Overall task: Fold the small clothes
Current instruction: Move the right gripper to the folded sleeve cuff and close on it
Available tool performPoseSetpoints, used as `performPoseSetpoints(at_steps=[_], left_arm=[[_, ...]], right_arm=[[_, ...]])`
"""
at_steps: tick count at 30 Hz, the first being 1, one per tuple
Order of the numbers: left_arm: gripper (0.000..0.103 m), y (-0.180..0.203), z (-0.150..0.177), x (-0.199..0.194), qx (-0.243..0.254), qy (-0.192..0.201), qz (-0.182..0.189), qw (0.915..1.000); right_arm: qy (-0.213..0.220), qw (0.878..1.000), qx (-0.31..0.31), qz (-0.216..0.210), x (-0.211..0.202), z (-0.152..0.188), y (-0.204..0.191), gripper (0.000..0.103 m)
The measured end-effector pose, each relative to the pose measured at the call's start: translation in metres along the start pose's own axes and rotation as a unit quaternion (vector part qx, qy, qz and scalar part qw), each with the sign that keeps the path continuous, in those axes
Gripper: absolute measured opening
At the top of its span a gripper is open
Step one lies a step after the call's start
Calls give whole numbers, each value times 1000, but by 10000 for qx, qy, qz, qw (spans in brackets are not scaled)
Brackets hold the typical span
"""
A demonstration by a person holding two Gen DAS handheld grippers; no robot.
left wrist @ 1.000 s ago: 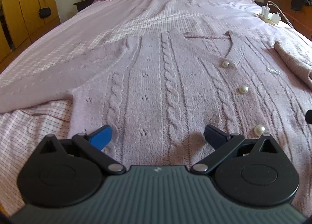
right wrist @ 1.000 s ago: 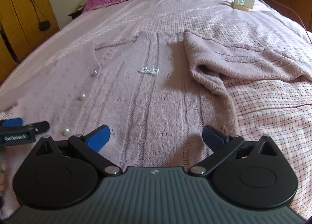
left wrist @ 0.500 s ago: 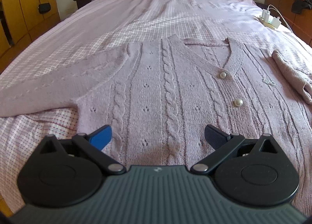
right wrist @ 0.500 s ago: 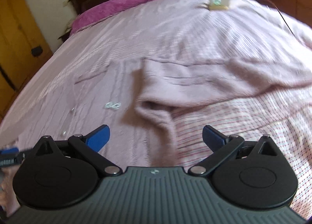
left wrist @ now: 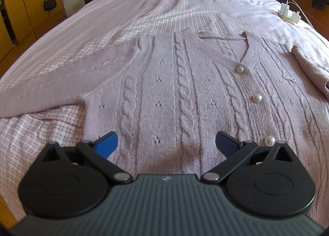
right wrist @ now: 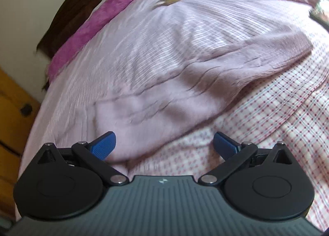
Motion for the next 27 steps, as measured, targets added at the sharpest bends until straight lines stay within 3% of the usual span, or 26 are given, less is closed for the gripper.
performPoseSetpoints(at_steps=[12,19,27], left_arm=[[103,-5,6,2,-75,-221,-60,9997],[103,2,10,1,69,-253,-40,9996],[103,7,16,7,86,-380,19,9992]], right_arm=[[392,9991,153,-76,27,-33,22,103],[669,9946,732,-293,22,-42,32,103],[717,9940,752,-350,19,-43,35,79]])
Point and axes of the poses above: each gripper's, at about its wrist camera, not at the fingertips, and x roughly the way its jaws point, y to its right, z to its underside, the point moved 8 cm from there along x, roughly the way its jaws point, and after that the axes turned 6 degrees about -z, right-handed, at the moved point
